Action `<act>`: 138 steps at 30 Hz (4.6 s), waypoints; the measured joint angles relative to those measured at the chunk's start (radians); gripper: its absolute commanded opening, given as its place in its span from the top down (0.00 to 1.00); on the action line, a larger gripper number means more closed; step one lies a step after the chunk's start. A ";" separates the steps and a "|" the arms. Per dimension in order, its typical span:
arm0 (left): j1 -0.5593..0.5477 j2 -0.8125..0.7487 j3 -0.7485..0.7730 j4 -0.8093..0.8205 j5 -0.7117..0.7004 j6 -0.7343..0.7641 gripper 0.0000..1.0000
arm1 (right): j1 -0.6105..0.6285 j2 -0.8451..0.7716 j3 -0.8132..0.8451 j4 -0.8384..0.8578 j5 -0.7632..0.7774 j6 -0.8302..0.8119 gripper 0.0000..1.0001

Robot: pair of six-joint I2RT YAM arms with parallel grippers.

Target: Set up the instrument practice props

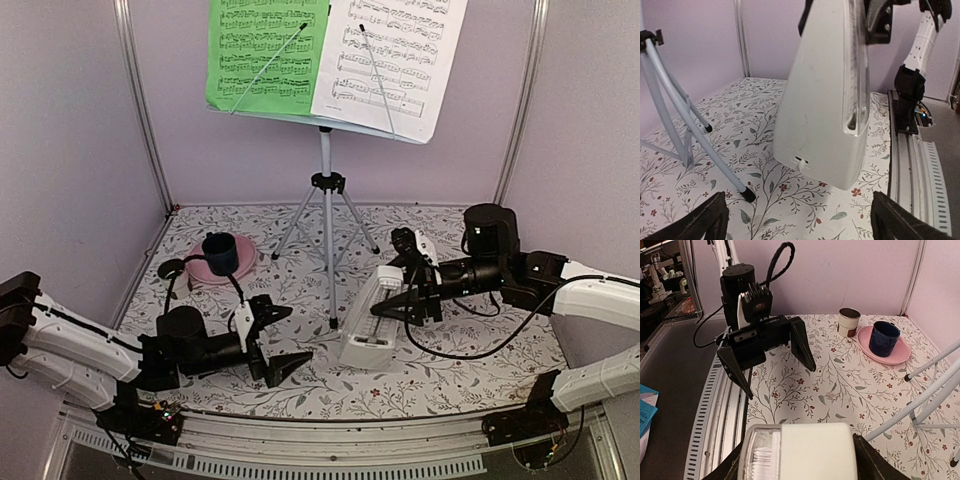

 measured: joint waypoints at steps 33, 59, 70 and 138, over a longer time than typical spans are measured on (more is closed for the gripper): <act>0.082 -0.100 -0.078 -0.054 -0.033 -0.129 0.01 | 0.177 0.453 0.113 0.199 0.251 0.050 0.27; -0.026 0.036 0.166 -0.208 -0.194 -0.261 0.01 | -0.062 0.054 -0.162 0.330 0.308 0.347 0.01; -0.184 0.152 0.320 -0.290 -0.513 -0.367 0.01 | -0.099 -0.078 -0.299 0.313 0.387 0.474 0.01; -0.230 0.266 0.586 -0.217 -0.900 -0.196 0.85 | 0.117 0.146 -0.362 0.718 0.505 0.437 0.74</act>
